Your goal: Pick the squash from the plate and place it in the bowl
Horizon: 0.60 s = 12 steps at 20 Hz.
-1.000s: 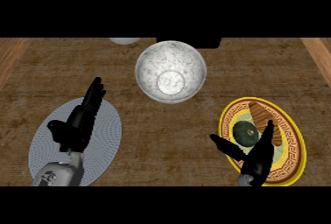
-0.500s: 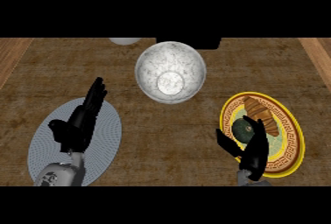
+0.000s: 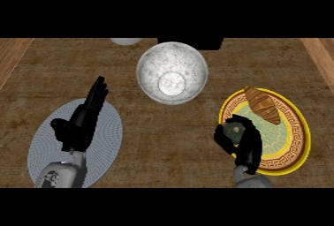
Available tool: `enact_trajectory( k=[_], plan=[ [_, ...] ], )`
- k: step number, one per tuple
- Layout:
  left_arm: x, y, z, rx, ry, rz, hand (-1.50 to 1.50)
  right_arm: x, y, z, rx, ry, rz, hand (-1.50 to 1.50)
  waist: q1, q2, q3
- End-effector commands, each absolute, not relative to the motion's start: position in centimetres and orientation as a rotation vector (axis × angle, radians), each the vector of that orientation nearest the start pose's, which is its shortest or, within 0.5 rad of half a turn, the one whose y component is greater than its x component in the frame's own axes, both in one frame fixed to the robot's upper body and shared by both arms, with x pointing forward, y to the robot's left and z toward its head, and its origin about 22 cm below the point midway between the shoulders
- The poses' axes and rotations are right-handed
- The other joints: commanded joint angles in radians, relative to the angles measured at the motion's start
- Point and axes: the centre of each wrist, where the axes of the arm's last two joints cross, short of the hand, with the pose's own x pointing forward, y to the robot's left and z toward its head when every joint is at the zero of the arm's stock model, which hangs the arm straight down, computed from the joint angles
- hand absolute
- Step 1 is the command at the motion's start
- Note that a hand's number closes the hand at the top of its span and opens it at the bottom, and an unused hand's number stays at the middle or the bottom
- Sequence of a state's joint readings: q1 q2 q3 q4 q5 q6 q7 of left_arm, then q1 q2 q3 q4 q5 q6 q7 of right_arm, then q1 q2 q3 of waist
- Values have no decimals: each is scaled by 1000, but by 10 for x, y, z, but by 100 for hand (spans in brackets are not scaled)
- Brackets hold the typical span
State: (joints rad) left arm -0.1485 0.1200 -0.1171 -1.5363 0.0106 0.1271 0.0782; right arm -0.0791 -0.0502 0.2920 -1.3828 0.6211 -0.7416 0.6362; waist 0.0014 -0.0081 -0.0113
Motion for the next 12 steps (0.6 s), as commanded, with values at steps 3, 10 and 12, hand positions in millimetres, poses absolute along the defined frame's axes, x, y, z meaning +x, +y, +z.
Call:
enact_trajectory(
  k=[3,10,12],
  plan=[
    [279,197,32,-5,-1598,-177,0,230,-75,2,-334,-1438,646,150,126,15,17],
    [281,187,34,-47,-1602,-214,0,172,-22,40,439,-1723,1184,150,137,18,19],
    [280,196,30,-7,-1584,-178,0,169,-36,57,618,-1825,1212,150,87,13,18]
  ],
)
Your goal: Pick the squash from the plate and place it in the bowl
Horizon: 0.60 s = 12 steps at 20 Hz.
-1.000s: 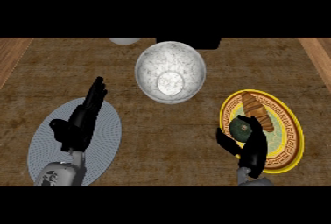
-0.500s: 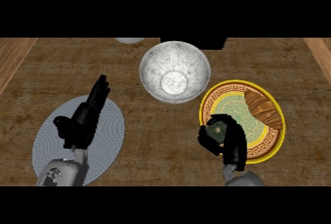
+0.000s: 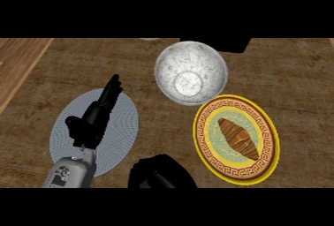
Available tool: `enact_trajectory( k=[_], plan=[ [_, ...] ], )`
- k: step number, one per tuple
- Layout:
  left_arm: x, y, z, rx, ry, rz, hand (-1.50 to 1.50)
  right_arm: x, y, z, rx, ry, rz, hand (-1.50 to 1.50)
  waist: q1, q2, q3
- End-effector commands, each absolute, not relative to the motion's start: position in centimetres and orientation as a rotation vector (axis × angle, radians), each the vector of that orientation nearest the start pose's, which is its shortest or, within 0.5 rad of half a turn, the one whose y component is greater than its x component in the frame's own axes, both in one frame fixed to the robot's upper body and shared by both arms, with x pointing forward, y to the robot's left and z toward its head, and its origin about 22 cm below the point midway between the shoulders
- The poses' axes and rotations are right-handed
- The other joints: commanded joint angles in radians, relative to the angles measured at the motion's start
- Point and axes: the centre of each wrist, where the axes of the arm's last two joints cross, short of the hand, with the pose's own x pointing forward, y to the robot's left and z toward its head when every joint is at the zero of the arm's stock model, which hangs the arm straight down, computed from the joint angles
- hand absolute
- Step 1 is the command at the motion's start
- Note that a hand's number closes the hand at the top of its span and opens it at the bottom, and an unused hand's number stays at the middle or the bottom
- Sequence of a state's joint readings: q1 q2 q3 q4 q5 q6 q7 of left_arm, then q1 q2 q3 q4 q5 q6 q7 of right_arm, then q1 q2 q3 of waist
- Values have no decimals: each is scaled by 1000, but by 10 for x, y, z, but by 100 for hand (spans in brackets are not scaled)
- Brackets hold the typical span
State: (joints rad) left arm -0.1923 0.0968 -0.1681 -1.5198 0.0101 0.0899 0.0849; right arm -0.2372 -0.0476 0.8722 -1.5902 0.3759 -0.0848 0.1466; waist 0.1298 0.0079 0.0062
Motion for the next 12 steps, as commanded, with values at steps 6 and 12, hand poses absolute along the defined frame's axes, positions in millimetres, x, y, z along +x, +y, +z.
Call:
enact_trajectory(
  k=[6,12],
  plan=[
    [278,217,29,64,-1585,-115,0,193,-121,128,749,-2102,1288,150,-130,-8,-4],
    [279,213,20,84,-1595,-101,0,211,-177,191,597,-2148,1290,150,-134,-8,-7]
  ],
)
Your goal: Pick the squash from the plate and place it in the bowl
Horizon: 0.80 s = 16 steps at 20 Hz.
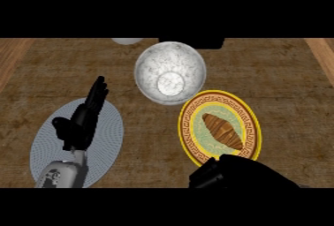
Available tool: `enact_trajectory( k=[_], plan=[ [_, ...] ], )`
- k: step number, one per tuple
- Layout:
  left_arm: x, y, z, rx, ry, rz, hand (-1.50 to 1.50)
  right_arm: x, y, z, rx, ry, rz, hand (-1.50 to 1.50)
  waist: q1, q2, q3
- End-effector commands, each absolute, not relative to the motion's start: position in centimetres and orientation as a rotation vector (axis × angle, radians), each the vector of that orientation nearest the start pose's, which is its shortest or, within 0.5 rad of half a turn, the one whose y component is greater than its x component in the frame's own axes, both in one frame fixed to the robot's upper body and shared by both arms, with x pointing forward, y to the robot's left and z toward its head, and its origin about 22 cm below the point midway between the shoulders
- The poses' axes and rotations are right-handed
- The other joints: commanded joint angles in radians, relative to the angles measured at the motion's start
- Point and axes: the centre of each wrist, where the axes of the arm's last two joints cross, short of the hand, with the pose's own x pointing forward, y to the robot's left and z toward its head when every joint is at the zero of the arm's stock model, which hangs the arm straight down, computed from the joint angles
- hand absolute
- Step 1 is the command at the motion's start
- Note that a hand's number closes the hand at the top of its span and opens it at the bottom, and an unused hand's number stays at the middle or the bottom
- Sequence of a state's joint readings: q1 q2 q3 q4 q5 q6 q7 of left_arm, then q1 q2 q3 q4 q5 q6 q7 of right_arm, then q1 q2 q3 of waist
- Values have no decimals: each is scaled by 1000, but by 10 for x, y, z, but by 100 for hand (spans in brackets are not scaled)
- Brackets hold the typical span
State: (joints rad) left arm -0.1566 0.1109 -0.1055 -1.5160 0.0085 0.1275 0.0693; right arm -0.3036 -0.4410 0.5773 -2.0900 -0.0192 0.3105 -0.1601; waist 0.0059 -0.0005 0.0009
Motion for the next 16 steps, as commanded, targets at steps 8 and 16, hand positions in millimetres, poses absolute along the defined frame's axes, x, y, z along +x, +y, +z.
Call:
enact_trajectory(
  k=[8,16],
  plan=[
    [280,233,35,67,-1599,-106,0,235,-155,253,480,-2110,1177,150,-2,-1,-2],
    [280,217,30,46,-1601,-115,0,285,-110,258,339,-2082,1173,150,5,2,-2]
  ],
)
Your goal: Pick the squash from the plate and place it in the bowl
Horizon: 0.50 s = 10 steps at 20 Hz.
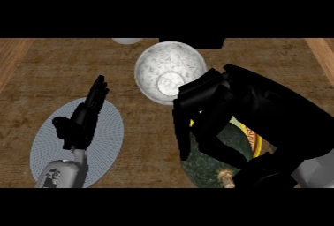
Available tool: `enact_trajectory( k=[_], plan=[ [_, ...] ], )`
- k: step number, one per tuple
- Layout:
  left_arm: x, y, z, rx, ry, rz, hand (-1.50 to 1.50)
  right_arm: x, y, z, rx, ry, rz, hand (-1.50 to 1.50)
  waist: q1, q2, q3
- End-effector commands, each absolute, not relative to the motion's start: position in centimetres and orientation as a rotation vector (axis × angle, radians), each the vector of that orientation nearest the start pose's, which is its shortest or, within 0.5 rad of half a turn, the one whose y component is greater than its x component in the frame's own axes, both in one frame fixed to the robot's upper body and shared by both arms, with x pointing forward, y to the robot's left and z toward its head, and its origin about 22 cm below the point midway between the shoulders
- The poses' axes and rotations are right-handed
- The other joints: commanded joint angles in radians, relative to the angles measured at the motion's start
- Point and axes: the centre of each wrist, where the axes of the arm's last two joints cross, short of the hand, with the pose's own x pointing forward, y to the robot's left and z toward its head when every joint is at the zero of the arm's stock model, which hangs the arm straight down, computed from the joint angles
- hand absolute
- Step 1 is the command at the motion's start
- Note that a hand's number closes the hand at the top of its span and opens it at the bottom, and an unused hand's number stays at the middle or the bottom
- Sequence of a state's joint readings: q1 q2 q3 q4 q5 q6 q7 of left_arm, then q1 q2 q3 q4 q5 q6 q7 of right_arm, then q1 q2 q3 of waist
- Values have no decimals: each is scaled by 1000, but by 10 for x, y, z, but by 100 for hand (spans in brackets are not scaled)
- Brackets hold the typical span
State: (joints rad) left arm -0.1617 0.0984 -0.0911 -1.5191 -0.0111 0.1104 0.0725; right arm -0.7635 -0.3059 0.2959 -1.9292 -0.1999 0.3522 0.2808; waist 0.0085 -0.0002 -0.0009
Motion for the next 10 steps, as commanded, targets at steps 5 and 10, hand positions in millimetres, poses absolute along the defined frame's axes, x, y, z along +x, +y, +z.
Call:
enact_trajectory(
  k=[5,10],
  plan=[
    [266,204,27,47,-1590,-121,0,312,-101,255,57,-2124,1293,150,11,3,0],
    [272,213,26,43,-1600,-144,0,354,-87,226,-97,-2155,1344,150,19,8,0]
  ],
)
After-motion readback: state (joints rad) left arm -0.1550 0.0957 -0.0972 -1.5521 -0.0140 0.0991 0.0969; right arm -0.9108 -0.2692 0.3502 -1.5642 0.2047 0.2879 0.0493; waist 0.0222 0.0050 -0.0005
